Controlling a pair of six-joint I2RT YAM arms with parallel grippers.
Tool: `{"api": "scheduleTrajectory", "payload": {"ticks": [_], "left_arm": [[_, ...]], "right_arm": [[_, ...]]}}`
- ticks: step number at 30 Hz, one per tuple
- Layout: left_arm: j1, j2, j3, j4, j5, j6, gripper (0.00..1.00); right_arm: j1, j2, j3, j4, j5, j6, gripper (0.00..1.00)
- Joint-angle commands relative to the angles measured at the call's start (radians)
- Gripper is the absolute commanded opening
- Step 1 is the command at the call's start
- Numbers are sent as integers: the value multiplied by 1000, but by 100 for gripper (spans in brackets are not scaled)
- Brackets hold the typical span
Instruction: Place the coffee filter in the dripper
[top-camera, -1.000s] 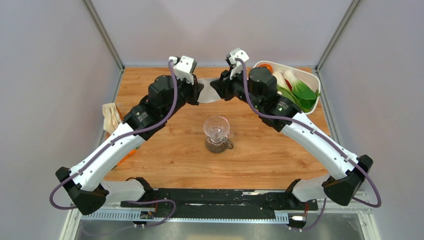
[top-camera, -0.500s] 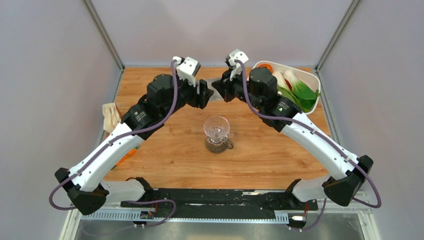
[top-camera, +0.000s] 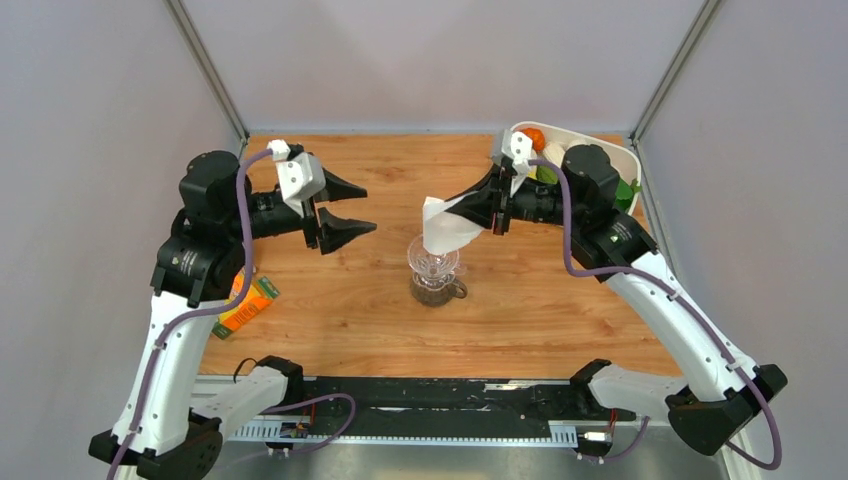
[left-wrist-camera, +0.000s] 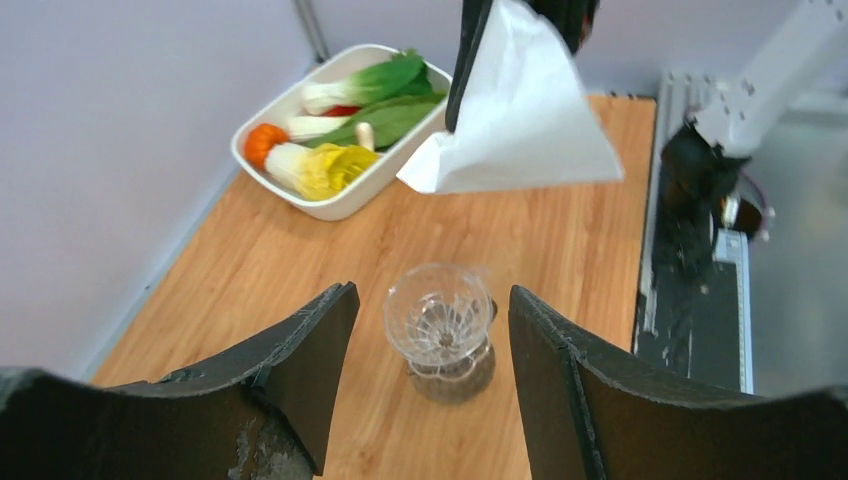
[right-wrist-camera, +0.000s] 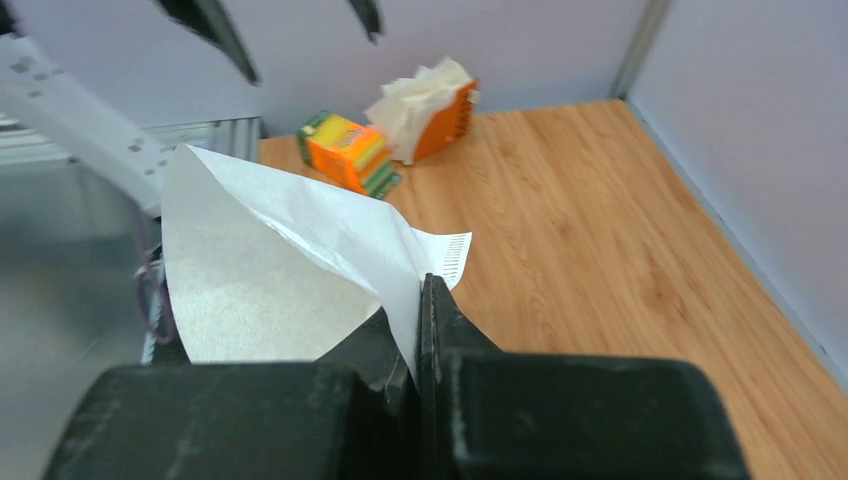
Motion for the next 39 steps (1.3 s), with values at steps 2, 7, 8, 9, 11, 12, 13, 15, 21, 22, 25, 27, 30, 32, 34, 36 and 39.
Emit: {"api": "scheduleTrajectory", "payload": {"ticks": [2, 7, 8, 9, 11, 12, 13, 15, 21, 22, 25, 27, 30, 32, 34, 36, 39], "left_arm": [[-11, 74, 49, -286, 199, 356, 67], [-138, 91, 60, -294, 86, 370, 62], [-184, 90, 60, -291, 71, 376, 61], [-205, 89, 58, -290, 40, 379, 60], [-267, 85, 55, -282, -3, 384, 58], [-297, 86, 54, -272, -14, 377, 58], [-310, 88, 51, -268, -28, 373, 58], [-342, 93, 45, -253, -47, 356, 59], [-434, 104, 44, -258, -91, 397, 64], [-446, 105, 43, -258, -102, 403, 64], [-484, 105, 41, -251, -152, 419, 66], [-494, 106, 40, -243, -165, 421, 66], [-508, 108, 41, -243, -178, 427, 59], [-514, 108, 39, -254, -178, 439, 50], [-515, 102, 30, -263, -174, 446, 41], [-515, 88, 15, -262, -164, 449, 32], [-515, 57, -12, -225, -176, 423, 11]], "right_arm": [[16, -36, -17, 15, -351, -95, 0], [64, -60, -33, 7, -378, -160, 2], [74, -64, -36, 4, -376, -173, 3], [85, -68, -39, 1, -372, -185, 4], [102, -76, -45, -2, -356, -206, 4], [109, -78, -48, -4, -350, -215, 4], [114, -80, -49, -6, -346, -226, 3], [124, -85, -53, -9, -341, -248, 1], [163, -85, -41, -59, -332, -312, 1], [166, -83, -39, -65, -331, -315, 1], [178, -79, -36, -79, -328, -331, 1], [184, -79, -34, -85, -322, -339, 2], [189, -77, -30, -88, -316, -339, 3], [189, -78, -27, -89, -307, -339, 5], [189, -80, -25, -92, -289, -339, 7], [189, -87, -23, -99, -266, -341, 8], [188, -98, -26, -111, -235, -345, 11]]}}
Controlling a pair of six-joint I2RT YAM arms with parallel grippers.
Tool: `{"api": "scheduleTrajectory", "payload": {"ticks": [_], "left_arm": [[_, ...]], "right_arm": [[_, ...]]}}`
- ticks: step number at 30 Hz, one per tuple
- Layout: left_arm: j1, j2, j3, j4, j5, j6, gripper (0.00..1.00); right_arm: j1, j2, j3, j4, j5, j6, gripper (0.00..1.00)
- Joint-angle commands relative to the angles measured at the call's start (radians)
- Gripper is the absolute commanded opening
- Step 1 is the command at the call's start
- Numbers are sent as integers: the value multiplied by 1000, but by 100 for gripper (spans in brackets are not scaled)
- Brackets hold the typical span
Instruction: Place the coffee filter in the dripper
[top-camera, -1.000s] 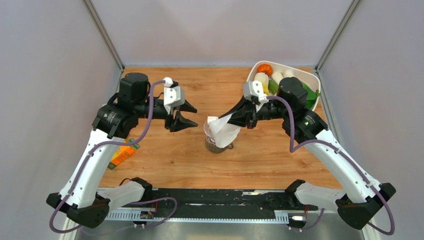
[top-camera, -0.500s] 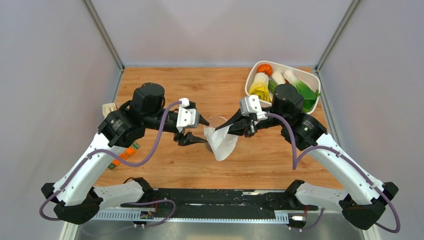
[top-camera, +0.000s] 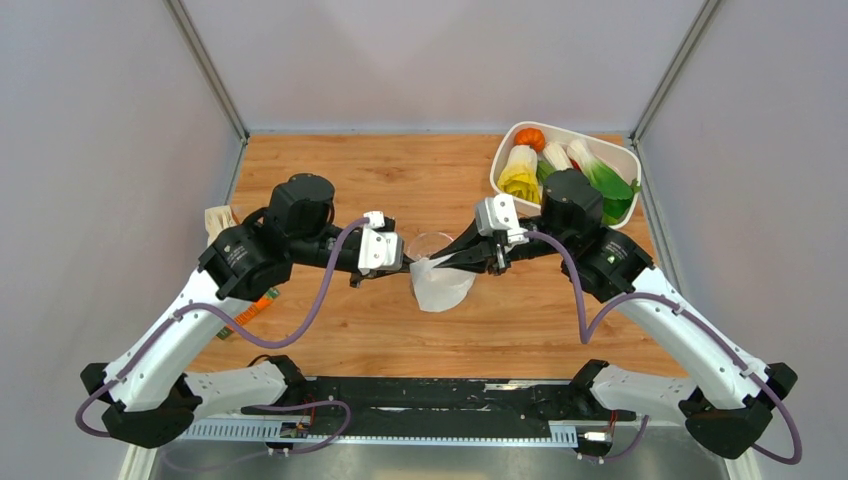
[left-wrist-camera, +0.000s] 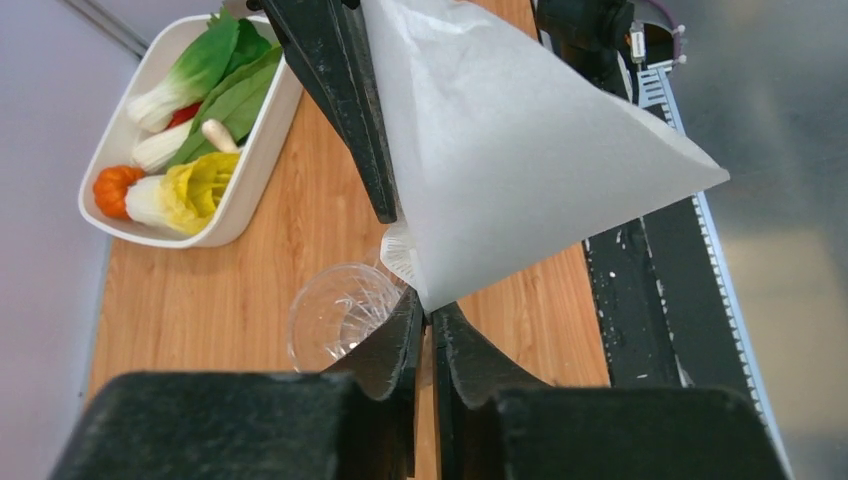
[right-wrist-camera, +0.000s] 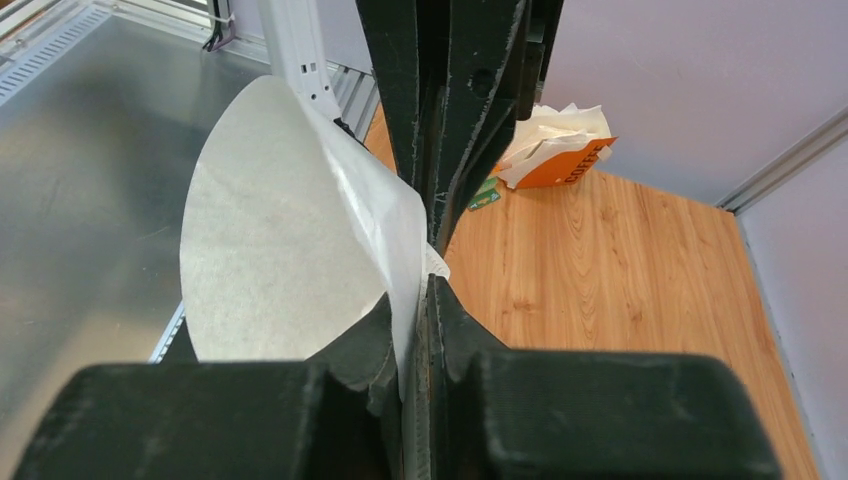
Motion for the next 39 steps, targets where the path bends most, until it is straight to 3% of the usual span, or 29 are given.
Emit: {"api": "scheduleTrajectory", "payload": {"ticks": [1, 2, 5, 7, 15, 26, 30, 31, 39], "left_arm": [[-5, -46, -39, 52, -19, -12, 7], [-4, -53, -44, 63, -27, -19, 2], [-5, -61, -62, 77, -73, -47, 0], [-5, -71, -75, 92, -104, -61, 0], [-5, -87, -111, 138, -177, -120, 0], [-1, -112, -167, 156, -237, -181, 0], [1, -115, -171, 230, -218, -236, 0], [1, -115, -168, 238, -224, -240, 0], [1, -120, -196, 289, -162, -258, 0]], "right_arm": [[5, -32, 27, -23, 43, -33, 14], [5, -34, 28, -33, 52, -35, 18], [4, -39, 44, -64, 88, -34, 30], [2, -36, 61, -94, 121, -34, 31], [-15, -22, 100, -176, 186, -54, 1], [-80, -2, 137, -198, 141, -32, 1], [-80, 31, 140, -164, 127, 78, 46], [-80, 40, 141, -158, 128, 101, 52], [-79, 52, 103, -70, 130, 150, 55]]}}
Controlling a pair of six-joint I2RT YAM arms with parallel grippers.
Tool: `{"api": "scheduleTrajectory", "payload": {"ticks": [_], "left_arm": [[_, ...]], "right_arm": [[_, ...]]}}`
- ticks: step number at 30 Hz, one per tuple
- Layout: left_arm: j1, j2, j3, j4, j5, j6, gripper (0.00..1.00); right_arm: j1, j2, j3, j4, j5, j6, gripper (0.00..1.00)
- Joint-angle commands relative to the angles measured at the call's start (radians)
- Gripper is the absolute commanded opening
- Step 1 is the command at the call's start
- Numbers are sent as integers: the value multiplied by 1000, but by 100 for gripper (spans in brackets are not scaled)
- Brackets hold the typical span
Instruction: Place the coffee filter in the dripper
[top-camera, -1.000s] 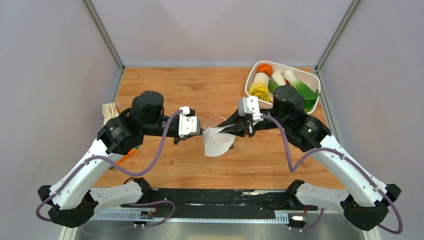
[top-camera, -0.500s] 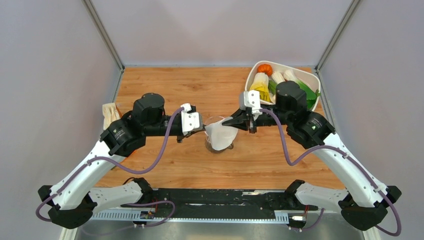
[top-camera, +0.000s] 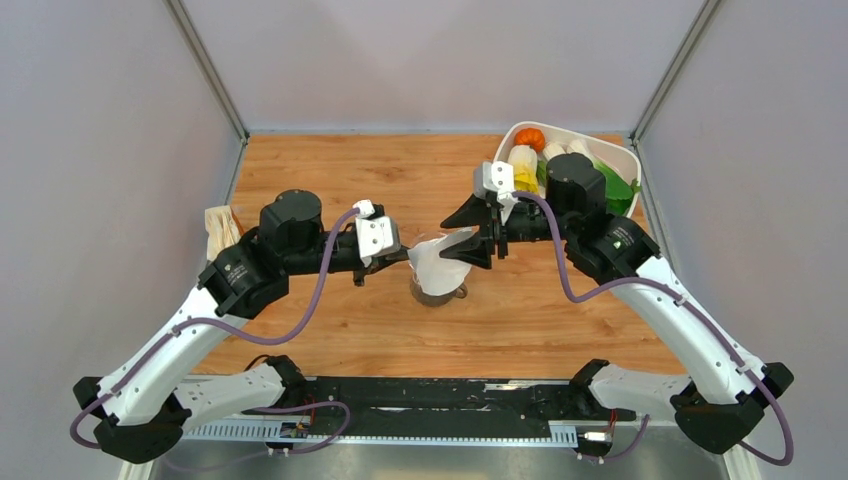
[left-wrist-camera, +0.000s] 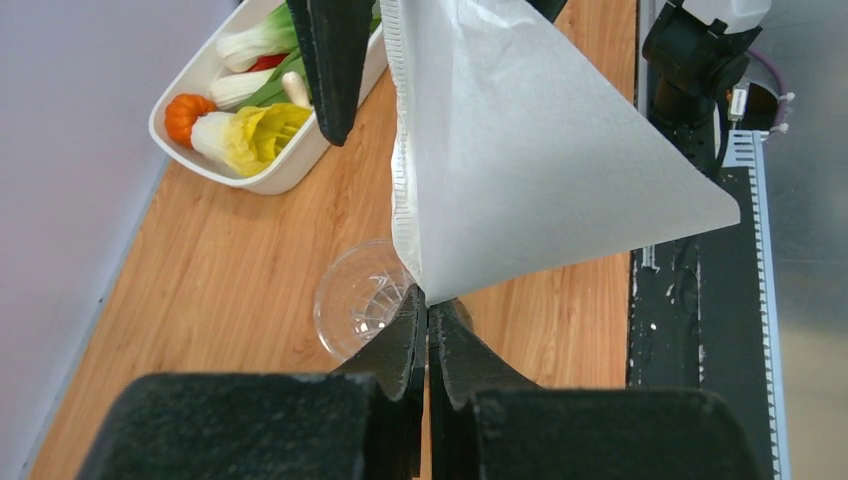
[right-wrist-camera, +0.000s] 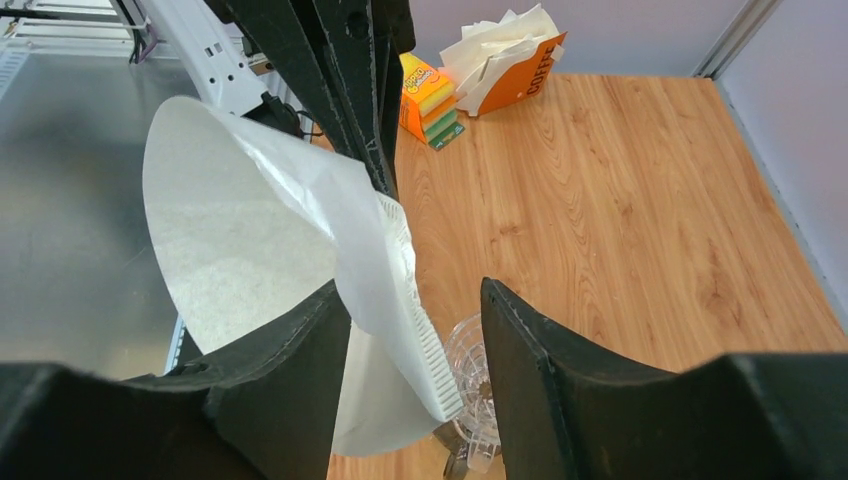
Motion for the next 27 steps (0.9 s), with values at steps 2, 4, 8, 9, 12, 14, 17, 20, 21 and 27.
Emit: {"api": "scheduleTrajectory", "payload": {"ticks": [2, 4, 8, 9, 12, 14, 17, 20, 21, 27], "left_arm": [[3, 7, -1, 56, 64, -56, 0], [2, 14, 1, 65, 68, -71, 0], [2, 32, 17, 76, 63, -91, 0], [1, 33, 19, 83, 62, -92, 0], [1, 36, 21, 98, 42, -100, 0], [2, 33, 20, 110, 19, -105, 0], [2, 30, 11, 132, -22, -118, 0], [2, 17, -4, 156, -32, -115, 0], [2, 14, -7, 158, -31, -110, 0], [2, 3, -16, 144, -40, -90, 0]], "right_arm": [[1, 15, 2, 115, -21, 66, 54], [2, 25, 5, 134, -36, 84, 53], [22, 33, 5, 143, -36, 90, 51], [23, 33, 0, 142, -34, 88, 50], [22, 33, -9, 142, -20, 85, 47], [23, 30, -18, 142, -17, 84, 43], [23, 31, -24, 139, 2, 87, 42], [23, 35, -22, 137, 61, 94, 42], [22, 36, -20, 133, 72, 93, 37], [16, 26, -14, 123, 54, 94, 0]]}}
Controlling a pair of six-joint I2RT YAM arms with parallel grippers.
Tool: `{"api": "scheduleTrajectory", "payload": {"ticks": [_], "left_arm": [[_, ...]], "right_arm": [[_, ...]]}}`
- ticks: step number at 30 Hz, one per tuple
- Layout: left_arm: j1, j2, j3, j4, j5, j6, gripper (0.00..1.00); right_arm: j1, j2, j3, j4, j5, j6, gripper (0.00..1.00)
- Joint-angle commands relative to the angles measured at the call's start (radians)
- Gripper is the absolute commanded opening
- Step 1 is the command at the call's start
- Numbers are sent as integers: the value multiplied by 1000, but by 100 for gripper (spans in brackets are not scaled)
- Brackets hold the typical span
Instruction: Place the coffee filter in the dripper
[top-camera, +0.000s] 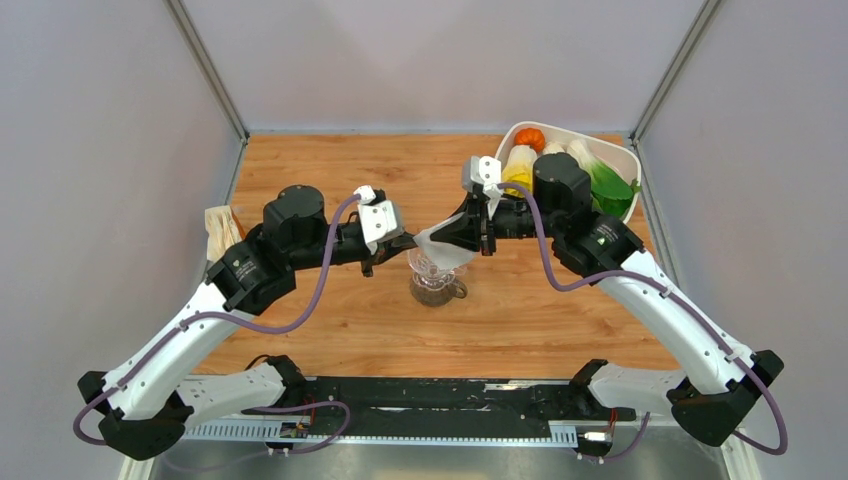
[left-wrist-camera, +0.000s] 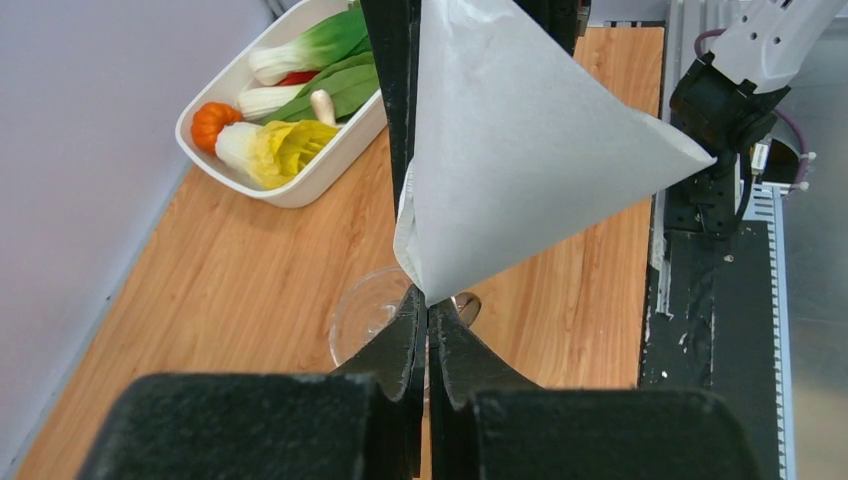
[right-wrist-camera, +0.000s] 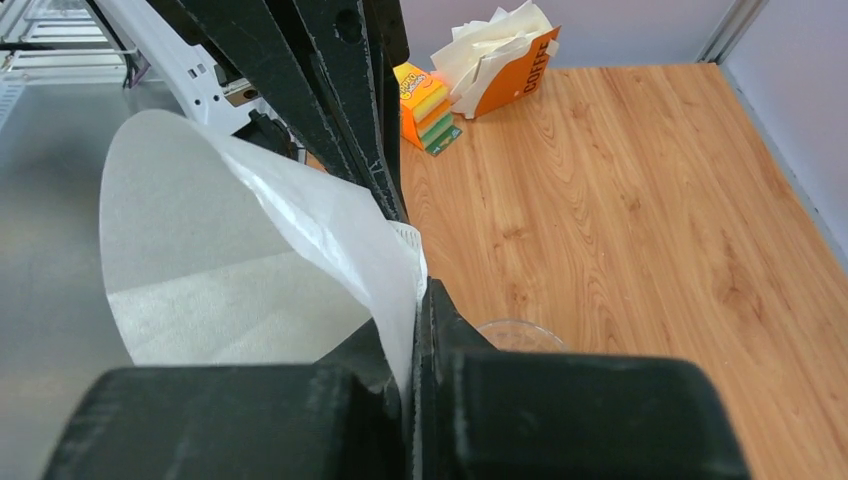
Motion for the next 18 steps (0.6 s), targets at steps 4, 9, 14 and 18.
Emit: {"api": "scheduleTrajectory", "payload": {"ticks": [4, 9, 14, 18], "left_arm": [[2, -28, -15, 31, -31, 7, 0], [3, -41, -36, 33, -68, 6, 0], [2, -46, -50, 31, -94, 12, 0], [2, -46, -58, 36, -108, 1, 0]], "right_arm": [[-12, -20, 19, 21, -25, 13, 0], [-21, -23, 40, 9, -16, 38, 27], [-39, -25, 46, -6, -1, 35, 0], [-53, -29, 51, -6, -2, 34, 0]]}}
